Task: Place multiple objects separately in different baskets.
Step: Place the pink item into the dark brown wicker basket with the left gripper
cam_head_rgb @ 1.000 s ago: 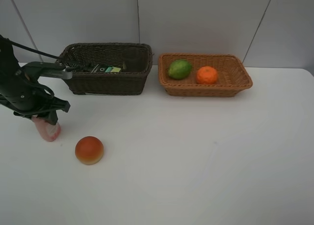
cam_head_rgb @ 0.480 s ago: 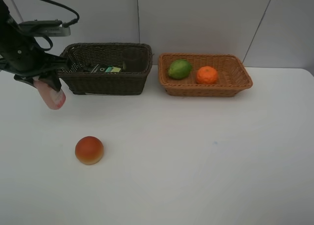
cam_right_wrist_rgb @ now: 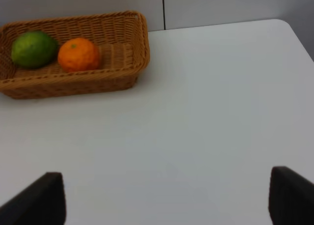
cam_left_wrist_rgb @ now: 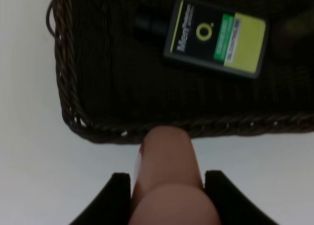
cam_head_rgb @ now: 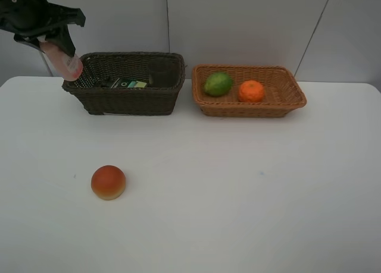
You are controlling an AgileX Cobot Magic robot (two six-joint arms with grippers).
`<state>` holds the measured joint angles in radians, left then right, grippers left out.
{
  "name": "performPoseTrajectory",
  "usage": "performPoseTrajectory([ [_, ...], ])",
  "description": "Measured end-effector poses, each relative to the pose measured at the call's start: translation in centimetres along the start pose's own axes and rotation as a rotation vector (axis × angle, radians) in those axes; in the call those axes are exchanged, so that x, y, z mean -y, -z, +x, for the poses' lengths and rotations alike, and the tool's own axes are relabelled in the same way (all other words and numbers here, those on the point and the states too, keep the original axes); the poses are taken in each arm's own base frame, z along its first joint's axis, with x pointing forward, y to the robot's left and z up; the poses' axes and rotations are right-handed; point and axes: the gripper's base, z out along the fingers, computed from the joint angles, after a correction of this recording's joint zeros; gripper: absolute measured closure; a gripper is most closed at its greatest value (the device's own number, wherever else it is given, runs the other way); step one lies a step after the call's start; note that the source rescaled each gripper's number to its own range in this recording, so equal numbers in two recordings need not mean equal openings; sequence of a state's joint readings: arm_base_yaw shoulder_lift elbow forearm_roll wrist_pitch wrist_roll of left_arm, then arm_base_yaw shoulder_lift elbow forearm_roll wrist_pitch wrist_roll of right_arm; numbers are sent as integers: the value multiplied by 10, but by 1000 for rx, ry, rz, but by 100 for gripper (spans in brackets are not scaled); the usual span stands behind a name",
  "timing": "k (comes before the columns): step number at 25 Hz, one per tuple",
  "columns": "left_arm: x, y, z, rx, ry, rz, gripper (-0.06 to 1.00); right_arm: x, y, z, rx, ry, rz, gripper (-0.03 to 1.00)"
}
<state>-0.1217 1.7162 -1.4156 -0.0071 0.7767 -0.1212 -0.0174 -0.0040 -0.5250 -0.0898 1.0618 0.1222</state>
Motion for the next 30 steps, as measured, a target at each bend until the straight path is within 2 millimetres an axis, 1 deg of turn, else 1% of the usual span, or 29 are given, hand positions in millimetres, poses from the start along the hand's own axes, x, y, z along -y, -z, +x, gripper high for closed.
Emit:
performPoseTrajectory([
  [3, 1, 1, -10, 88, -6, 5, 51, 0, 0, 0, 0, 0, 0, 30],
  [5, 0, -4, -14, 132, -23, -5, 51, 0, 0, 0, 0, 0, 0, 30],
  [8, 0, -19, -21, 181, -46, -14, 51, 0, 0, 0, 0, 0, 0, 30],
  [12, 0, -50, -26, 209, -53, -12, 51, 0, 0, 0, 0, 0, 0, 30],
  [17, 0, -91, -23, 186, -56, -11, 51, 0, 0, 0, 0, 0, 0, 30],
  [21, -1, -115, -18, 154, -57, -13, 51, 0, 0, 0, 0, 0, 0, 30],
  [30, -2, -139, -11, 117, -58, -15, 51, 0, 0, 0, 0, 0, 0, 30],
])
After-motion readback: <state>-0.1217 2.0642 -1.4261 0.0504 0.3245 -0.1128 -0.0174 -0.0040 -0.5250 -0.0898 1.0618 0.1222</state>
